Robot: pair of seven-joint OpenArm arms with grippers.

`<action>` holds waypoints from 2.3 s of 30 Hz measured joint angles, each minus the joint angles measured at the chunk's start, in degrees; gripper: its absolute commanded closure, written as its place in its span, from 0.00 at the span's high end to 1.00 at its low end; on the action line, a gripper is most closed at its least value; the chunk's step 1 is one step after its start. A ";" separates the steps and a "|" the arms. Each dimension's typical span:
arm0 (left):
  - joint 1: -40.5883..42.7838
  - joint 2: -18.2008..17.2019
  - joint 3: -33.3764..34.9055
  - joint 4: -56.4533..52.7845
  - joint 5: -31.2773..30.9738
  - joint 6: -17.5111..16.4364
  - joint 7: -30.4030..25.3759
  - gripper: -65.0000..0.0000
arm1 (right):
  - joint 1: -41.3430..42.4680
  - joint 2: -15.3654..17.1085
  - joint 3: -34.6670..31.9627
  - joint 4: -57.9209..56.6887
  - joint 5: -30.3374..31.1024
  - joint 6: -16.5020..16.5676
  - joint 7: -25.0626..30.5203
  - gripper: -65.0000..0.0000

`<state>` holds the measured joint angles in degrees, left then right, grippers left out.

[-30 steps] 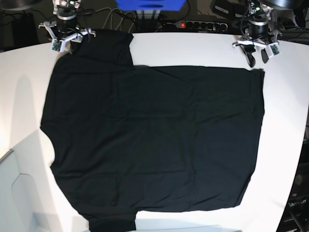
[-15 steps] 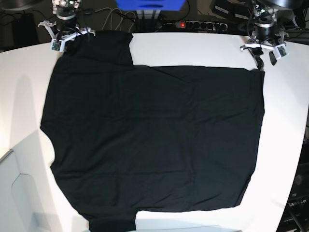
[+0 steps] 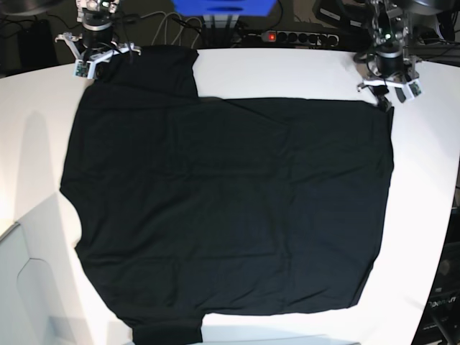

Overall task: Fold the T-shirt properly
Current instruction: 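Close both grippers on the shirt's shoulder corners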

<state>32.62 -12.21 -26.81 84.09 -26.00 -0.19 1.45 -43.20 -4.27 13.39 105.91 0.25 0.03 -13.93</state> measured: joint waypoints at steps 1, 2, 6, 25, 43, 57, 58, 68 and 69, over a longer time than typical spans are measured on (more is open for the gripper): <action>-0.11 0.00 0.00 0.00 -0.02 -0.02 0.02 0.49 | 0.00 0.00 0.00 0.00 0.00 0.00 0.00 0.00; -0.11 0.00 0.00 0.04 0.00 -0.02 0.02 0.49 | 0.00 0.00 0.00 0.00 0.00 0.00 0.00 0.00; 0.15 0.00 0.17 1.90 -0.02 -0.02 0.00 0.49 | 0.00 0.00 0.00 0.00 0.00 0.00 0.00 0.00; -3.82 0.02 0.28 -1.60 0.04 -0.02 0.04 0.31 | 0.20 0.00 0.00 -0.31 -0.04 0.00 0.00 0.00; 1.27 0.02 0.26 3.19 0.22 -0.04 -0.15 0.00 | -1.01 -0.02 1.73 4.46 -0.17 0.04 0.31 0.00; 2.43 0.04 0.24 3.96 0.22 -0.17 -0.22 0.00 | 3.50 -2.97 5.92 5.18 -0.44 12.37 -11.02 0.00; 2.47 0.04 0.24 3.96 0.20 -0.20 -0.20 0.00 | 4.17 -3.02 6.05 5.16 -0.46 12.37 -13.09 0.00; 2.27 0.04 0.22 3.96 0.20 -0.20 -0.17 0.00 | 5.40 -3.23 9.92 5.55 -0.55 20.74 -17.31 0.30; 2.25 0.02 0.22 3.96 0.20 -0.17 -0.22 0.00 | 5.55 -3.19 10.40 5.86 -0.87 20.74 -17.38 0.32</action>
<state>34.87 -12.19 -26.59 88.05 -25.80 -0.36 1.23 -37.65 -7.46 23.79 111.77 -0.62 20.78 -31.31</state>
